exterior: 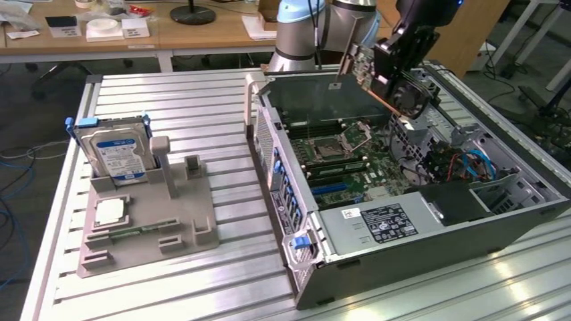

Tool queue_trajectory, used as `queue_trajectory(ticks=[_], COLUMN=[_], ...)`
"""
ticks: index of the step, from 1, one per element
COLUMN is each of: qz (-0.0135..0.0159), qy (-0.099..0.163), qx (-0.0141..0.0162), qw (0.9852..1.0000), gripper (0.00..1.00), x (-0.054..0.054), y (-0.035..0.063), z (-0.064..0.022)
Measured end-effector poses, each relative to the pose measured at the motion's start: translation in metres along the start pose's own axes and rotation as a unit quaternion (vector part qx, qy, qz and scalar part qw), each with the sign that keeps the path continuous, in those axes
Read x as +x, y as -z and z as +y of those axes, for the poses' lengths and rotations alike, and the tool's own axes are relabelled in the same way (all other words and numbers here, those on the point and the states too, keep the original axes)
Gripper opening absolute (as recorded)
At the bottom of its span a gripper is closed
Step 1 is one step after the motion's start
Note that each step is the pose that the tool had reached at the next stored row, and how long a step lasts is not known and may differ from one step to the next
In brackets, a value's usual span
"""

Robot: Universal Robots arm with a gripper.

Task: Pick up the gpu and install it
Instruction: 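Insert the gpu into the slot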

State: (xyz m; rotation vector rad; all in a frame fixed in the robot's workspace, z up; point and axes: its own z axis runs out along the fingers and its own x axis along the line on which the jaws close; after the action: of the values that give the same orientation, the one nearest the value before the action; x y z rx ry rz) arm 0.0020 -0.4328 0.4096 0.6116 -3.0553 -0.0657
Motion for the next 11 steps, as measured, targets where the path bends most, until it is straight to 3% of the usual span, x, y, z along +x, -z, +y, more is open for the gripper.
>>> queue_trajectory(ticks=[6, 11], qz=[0.0023, 0.0041], qy=[0.048, 0.089], qx=[0.0008, 0.0015], qw=[0.9988, 0.996], gripper=[0.28, 0.28], x=[0.0, 0.0], y=[0.0, 0.0], z=[0.0, 0.0])
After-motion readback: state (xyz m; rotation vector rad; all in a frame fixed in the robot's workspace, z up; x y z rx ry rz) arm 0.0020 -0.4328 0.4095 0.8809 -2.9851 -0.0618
